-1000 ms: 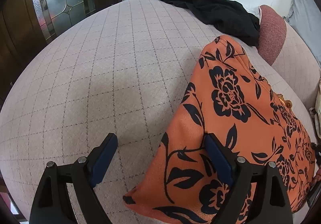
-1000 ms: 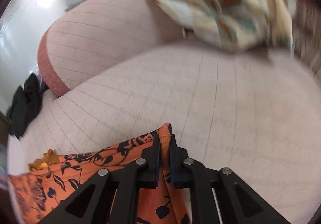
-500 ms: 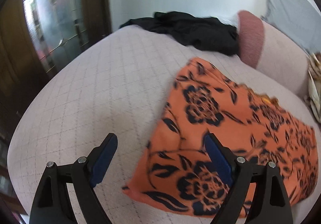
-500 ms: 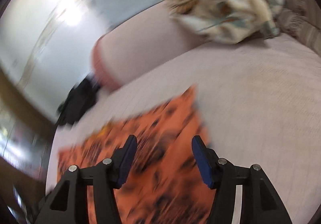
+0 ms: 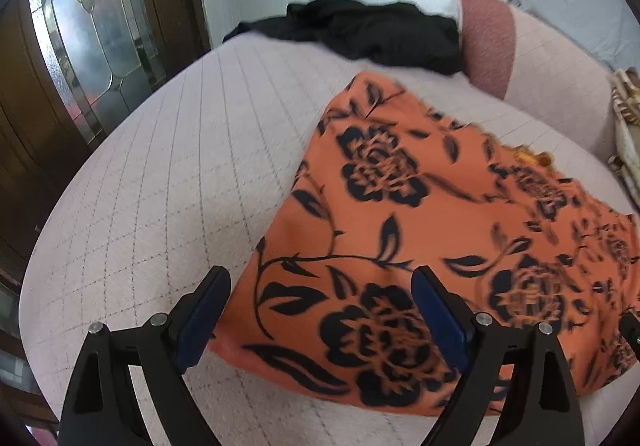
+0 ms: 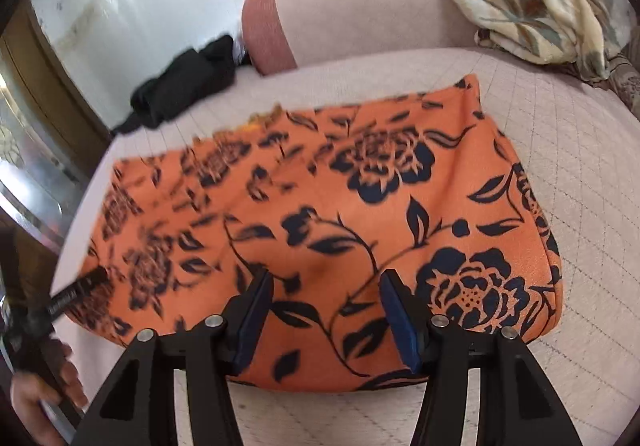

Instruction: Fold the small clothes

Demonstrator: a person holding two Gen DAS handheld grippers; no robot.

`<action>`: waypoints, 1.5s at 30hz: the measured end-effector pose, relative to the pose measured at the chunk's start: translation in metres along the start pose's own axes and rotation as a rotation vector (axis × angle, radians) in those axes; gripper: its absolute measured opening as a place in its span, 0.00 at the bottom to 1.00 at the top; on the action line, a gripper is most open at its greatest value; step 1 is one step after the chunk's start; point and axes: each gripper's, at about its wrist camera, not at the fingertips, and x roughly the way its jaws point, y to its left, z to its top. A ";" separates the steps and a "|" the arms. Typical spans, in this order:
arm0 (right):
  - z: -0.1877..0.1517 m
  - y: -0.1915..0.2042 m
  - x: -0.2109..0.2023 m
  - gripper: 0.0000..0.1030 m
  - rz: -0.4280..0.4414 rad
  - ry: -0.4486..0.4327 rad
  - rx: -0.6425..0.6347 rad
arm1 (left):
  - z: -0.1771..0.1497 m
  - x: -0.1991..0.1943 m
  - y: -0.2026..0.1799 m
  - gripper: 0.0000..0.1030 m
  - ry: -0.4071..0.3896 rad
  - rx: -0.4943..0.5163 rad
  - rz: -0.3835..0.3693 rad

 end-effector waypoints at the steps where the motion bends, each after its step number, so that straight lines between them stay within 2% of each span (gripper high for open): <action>1: 0.000 0.003 -0.004 0.57 0.003 -0.020 -0.002 | 0.000 -0.004 -0.002 0.89 -0.012 -0.002 -0.004; 5: -0.003 0.019 -0.017 0.57 0.027 -0.092 -0.021 | 0.001 -0.016 -0.011 0.89 -0.061 0.012 0.010; 8: 0.005 0.026 -0.015 0.57 0.034 -0.093 -0.037 | 0.002 -0.018 -0.017 0.89 -0.068 0.027 0.017; 11: 0.008 0.028 0.013 0.57 0.014 -0.052 -0.058 | 0.002 -0.015 -0.020 0.89 -0.065 0.034 0.016; 14: 0.005 0.028 0.040 0.58 -0.012 0.044 -0.067 | 0.003 -0.012 -0.023 0.89 -0.063 0.044 0.023; 17: 0.006 0.037 0.041 0.58 -0.040 0.024 -0.118 | 0.002 -0.011 -0.025 0.89 -0.058 0.049 0.025; 20: 0.009 0.034 0.030 0.58 0.013 -0.019 -0.067 | 0.002 -0.010 -0.024 0.89 -0.055 0.040 0.022; 24: 0.010 0.042 0.016 0.58 0.038 -0.103 -0.095 | 0.003 -0.006 -0.024 0.89 -0.052 0.040 0.031; 26: 0.007 0.047 0.023 0.58 0.045 -0.069 -0.111 | 0.003 -0.004 -0.026 0.89 -0.048 0.045 0.034; 29: 0.001 0.051 0.045 0.58 0.022 0.025 -0.135 | 0.001 -0.004 -0.028 0.89 -0.046 0.056 0.042; 30: -0.001 0.054 0.045 0.58 0.006 0.013 -0.160 | 0.000 -0.004 -0.028 0.89 -0.045 0.059 0.045; 32: -0.001 0.058 0.042 0.58 -0.002 0.007 -0.187 | -0.002 -0.006 -0.028 0.89 -0.048 0.064 0.044; 37: -0.001 0.045 0.027 0.58 0.082 0.008 -0.101 | -0.007 -0.018 -0.023 0.89 -0.069 0.079 0.050; 45: -0.010 0.018 -0.012 0.58 0.061 -0.050 -0.055 | -0.019 -0.040 -0.006 0.89 -0.101 0.098 0.076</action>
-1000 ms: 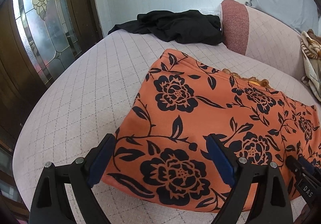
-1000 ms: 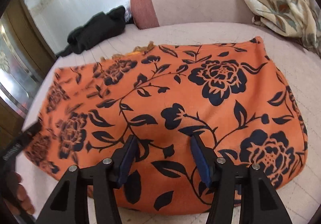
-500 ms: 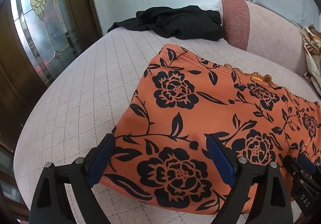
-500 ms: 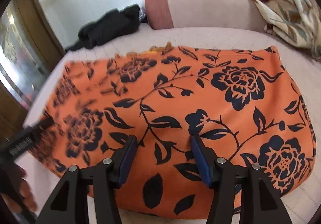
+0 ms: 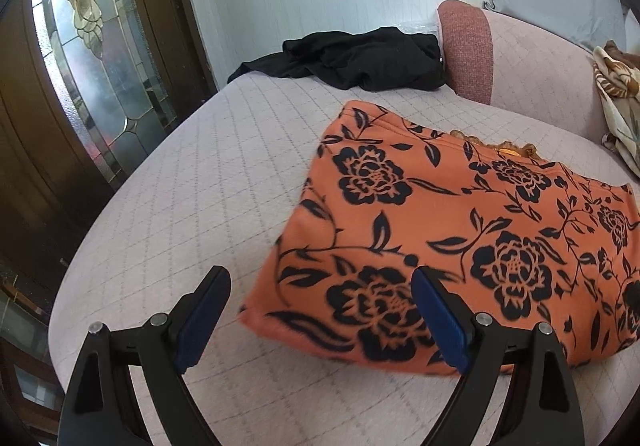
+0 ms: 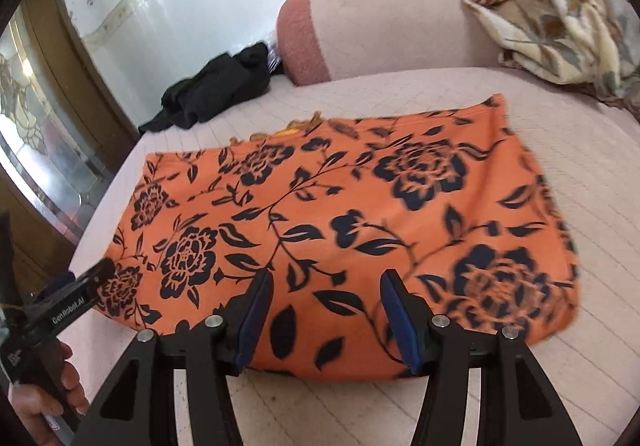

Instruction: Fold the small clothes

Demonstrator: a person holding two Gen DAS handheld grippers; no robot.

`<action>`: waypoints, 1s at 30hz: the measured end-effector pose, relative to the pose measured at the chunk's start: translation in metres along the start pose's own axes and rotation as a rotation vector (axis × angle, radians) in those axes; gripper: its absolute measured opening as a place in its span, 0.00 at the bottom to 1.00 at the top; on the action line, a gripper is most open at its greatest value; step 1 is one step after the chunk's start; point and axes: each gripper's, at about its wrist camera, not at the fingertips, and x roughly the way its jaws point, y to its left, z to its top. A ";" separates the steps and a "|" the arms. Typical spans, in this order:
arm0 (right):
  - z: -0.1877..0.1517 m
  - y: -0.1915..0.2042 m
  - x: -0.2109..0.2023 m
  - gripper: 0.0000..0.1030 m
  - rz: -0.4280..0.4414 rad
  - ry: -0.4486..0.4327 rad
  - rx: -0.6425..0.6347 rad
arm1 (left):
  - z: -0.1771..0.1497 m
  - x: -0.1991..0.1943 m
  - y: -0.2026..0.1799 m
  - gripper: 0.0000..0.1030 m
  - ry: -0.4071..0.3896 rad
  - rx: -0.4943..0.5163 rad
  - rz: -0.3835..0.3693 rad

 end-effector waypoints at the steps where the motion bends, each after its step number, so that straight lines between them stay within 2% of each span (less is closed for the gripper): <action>1: 0.000 -0.003 -0.006 0.58 -0.004 -0.008 0.007 | -0.001 -0.002 0.002 0.89 0.001 -0.002 -0.001; 5: -0.003 -0.013 -0.022 0.58 0.000 -0.019 0.043 | -0.017 -0.014 0.011 0.89 0.025 -0.029 -0.040; 9: -0.016 -0.032 -0.036 0.58 0.049 0.005 0.158 | -0.045 -0.014 0.022 0.89 0.111 -0.080 -0.083; 13: -0.028 -0.042 -0.042 0.58 0.079 0.035 0.227 | -0.067 -0.006 0.028 0.89 0.161 -0.123 -0.121; 14: -0.030 -0.044 -0.041 0.58 0.088 0.048 0.242 | -0.068 0.002 0.028 0.89 0.215 -0.147 -0.137; 15: -0.033 -0.046 -0.039 0.58 0.100 0.064 0.263 | -0.067 0.007 0.029 0.89 0.247 -0.186 -0.193; 17: -0.038 -0.053 -0.032 0.59 0.127 0.094 0.324 | -0.059 0.005 0.034 0.89 0.216 -0.264 -0.309; 19: -0.042 -0.065 -0.021 0.61 0.179 0.133 0.420 | -0.051 0.010 0.034 0.89 0.223 -0.294 -0.391; 21: -0.048 -0.083 -0.009 0.62 0.252 0.160 0.555 | -0.047 0.027 0.034 0.91 0.288 -0.364 -0.509; 22: -0.051 -0.090 -0.005 0.63 0.267 0.165 0.603 | -0.045 0.034 0.035 0.92 0.302 -0.407 -0.524; 24: -0.056 -0.106 0.003 0.64 0.287 0.158 0.709 | -0.040 0.038 0.038 0.92 0.274 -0.468 -0.527; 26: -0.058 -0.117 0.006 0.64 0.324 0.137 0.780 | -0.036 0.044 0.036 0.93 0.269 -0.489 -0.537; 30: -0.054 -0.126 0.011 0.64 0.330 0.097 0.824 | -0.025 0.059 0.036 0.93 0.225 -0.542 -0.557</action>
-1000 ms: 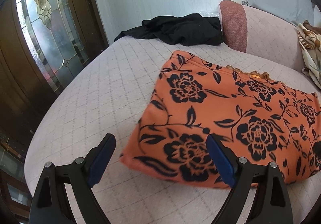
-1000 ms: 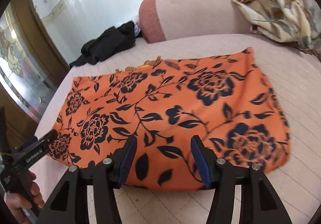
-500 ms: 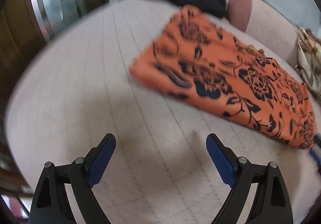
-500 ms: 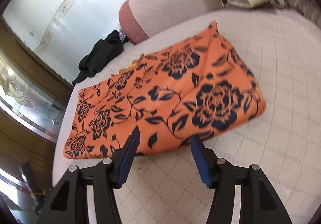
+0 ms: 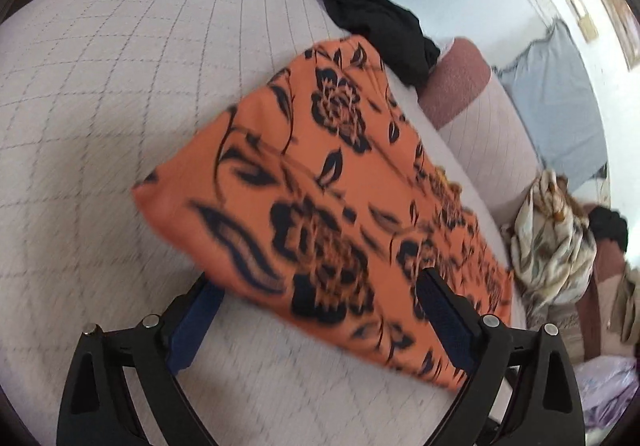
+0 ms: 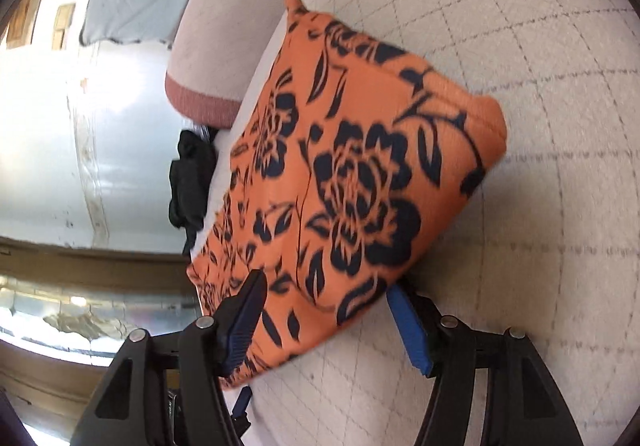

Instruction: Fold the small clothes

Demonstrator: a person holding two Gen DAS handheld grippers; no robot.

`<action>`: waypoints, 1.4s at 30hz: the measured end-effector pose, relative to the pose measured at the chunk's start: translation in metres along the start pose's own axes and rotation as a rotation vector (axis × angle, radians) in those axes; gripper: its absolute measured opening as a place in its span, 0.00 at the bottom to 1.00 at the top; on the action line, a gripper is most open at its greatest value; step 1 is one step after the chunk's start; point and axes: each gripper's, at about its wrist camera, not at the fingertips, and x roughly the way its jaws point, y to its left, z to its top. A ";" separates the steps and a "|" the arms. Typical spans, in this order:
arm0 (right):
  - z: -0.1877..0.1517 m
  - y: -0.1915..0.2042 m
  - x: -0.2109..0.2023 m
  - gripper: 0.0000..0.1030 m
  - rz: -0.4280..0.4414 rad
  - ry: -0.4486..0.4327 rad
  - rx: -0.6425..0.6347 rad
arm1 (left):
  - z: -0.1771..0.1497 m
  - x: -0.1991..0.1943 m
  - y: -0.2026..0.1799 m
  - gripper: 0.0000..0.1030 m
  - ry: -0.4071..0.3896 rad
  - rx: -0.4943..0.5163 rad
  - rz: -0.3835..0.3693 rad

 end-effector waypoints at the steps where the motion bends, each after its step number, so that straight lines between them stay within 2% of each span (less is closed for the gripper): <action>1: 0.002 0.000 0.001 0.64 0.001 -0.005 0.002 | 0.004 0.002 0.002 0.93 -0.010 -0.014 -0.017; 3: 0.009 0.002 0.004 0.64 0.003 -0.023 -0.001 | 0.008 0.001 0.006 0.93 -0.020 -0.050 -0.046; 4: 0.012 0.002 0.005 0.64 0.004 -0.033 -0.003 | 0.010 0.000 0.007 0.88 -0.028 -0.069 -0.063; 6: 0.020 0.003 0.010 0.64 0.010 -0.054 -0.001 | 0.011 -0.004 0.013 0.39 -0.039 -0.091 -0.061; 8: 0.028 0.005 0.013 0.64 0.017 -0.069 -0.004 | 0.014 -0.002 0.023 0.27 -0.038 -0.115 -0.041; 11: 0.036 0.007 0.017 0.64 0.026 -0.086 -0.006 | 0.016 0.002 0.030 0.27 -0.033 -0.170 -0.076; 13: 0.041 0.009 0.020 0.64 0.031 -0.097 -0.025 | 0.015 0.002 0.029 0.27 -0.036 -0.164 -0.073; 15: 0.044 0.013 0.025 0.64 0.026 -0.104 -0.045 | 0.014 0.004 0.028 0.37 -0.043 -0.166 -0.076; 16: 0.046 0.015 0.028 0.60 0.020 -0.109 -0.052 | 0.014 0.006 0.027 0.42 -0.044 -0.169 -0.091; 18: 0.048 0.021 0.035 0.37 -0.028 -0.115 -0.082 | 0.015 0.008 0.022 0.62 -0.049 -0.175 -0.135; 19: 0.049 0.021 0.040 0.28 -0.055 -0.108 -0.089 | 0.016 0.009 0.019 0.64 -0.048 -0.167 -0.141; 22: 0.049 0.022 0.042 0.28 -0.052 -0.107 -0.075 | 0.017 0.010 0.013 0.65 -0.053 -0.136 -0.115; 23: 0.050 0.023 0.043 0.29 -0.053 -0.096 -0.076 | 0.017 0.010 0.010 0.65 -0.057 -0.124 -0.104; 25: 0.051 0.023 0.044 0.29 -0.055 -0.084 -0.071 | 0.018 0.011 0.008 0.48 -0.069 -0.102 -0.071; 26: 0.051 0.023 0.045 0.29 -0.053 -0.082 -0.071 | 0.019 0.011 0.007 0.26 -0.075 -0.086 -0.036; 27: 0.052 0.023 0.045 0.29 -0.054 -0.079 -0.075 | 0.020 0.013 0.008 0.24 -0.074 -0.082 -0.021; 29: 0.050 0.023 0.043 0.24 -0.067 -0.085 -0.090 | 0.022 0.014 0.011 0.22 -0.072 -0.100 -0.039; 31: 0.048 0.032 0.042 0.21 -0.094 -0.107 -0.129 | 0.021 0.012 0.006 0.20 -0.077 -0.060 -0.018; 37: 0.029 0.069 0.013 0.15 -0.130 -0.260 -0.319 | 0.019 -0.004 0.002 0.18 -0.110 -0.036 -0.045; 42: 0.010 0.085 -0.006 0.14 -0.171 -0.348 -0.430 | 0.013 -0.023 0.004 0.18 -0.110 -0.033 -0.088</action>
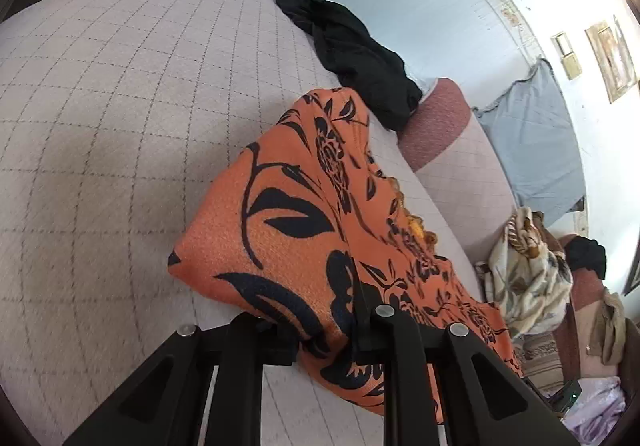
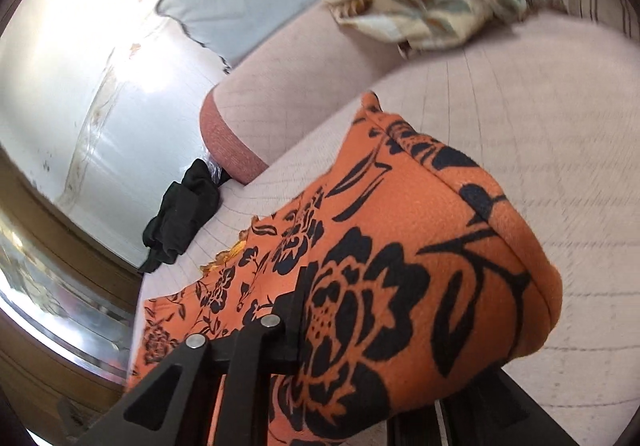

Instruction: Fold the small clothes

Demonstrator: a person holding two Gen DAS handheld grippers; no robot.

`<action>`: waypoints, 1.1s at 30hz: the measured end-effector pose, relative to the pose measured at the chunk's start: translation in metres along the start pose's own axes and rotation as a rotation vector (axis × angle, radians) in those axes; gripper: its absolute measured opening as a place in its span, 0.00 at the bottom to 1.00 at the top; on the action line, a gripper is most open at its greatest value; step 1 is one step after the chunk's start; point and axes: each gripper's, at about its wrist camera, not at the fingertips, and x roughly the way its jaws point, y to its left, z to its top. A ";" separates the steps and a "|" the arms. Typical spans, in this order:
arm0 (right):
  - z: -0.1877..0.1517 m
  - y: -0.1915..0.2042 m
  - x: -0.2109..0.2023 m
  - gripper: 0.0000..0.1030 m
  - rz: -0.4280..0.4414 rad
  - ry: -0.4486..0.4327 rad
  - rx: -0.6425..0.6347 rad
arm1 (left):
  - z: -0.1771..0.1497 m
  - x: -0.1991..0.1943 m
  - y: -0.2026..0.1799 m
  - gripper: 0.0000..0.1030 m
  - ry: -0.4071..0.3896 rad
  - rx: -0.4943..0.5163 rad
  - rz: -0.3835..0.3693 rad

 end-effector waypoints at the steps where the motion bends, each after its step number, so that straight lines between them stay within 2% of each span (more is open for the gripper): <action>1: -0.001 0.002 -0.004 0.14 -0.008 -0.011 -0.015 | -0.001 -0.003 0.000 0.18 0.001 0.007 -0.001; 8: -0.003 0.006 -0.036 0.14 -0.039 -0.041 -0.059 | -0.025 -0.031 0.005 0.18 0.046 0.012 -0.013; 13: -0.010 -0.012 -0.054 0.14 -0.056 0.002 -0.044 | -0.044 -0.036 0.007 0.18 0.064 0.073 0.037; 15: -0.015 -0.022 -0.046 0.14 -0.084 0.085 -0.035 | -0.047 -0.025 0.021 0.20 0.105 0.016 0.061; 19: -0.028 -0.058 -0.020 0.21 -0.140 0.301 0.132 | -0.039 -0.022 0.033 0.24 0.127 -0.061 0.032; 21: -0.028 -0.067 -0.029 0.30 -0.132 0.322 0.190 | -0.034 -0.027 0.038 0.26 0.123 -0.084 0.027; 22: -0.028 -0.067 -0.035 0.33 -0.135 0.324 0.178 | -0.032 -0.030 0.042 0.26 0.121 -0.096 0.023; 25: -0.031 -0.059 -0.062 0.33 -0.143 0.341 0.096 | -0.023 -0.038 0.051 0.28 0.101 -0.148 0.012; 29: -0.031 -0.034 -0.091 0.35 -0.163 0.334 -0.058 | -0.022 -0.041 0.053 0.28 0.090 -0.133 0.012; 31: -0.033 -0.014 -0.097 0.35 -0.124 0.319 -0.116 | -0.023 -0.040 0.049 0.28 0.083 -0.116 0.015; 33: -0.038 0.021 -0.090 0.34 -0.024 0.316 -0.190 | -0.022 -0.041 0.046 0.24 0.071 -0.096 0.017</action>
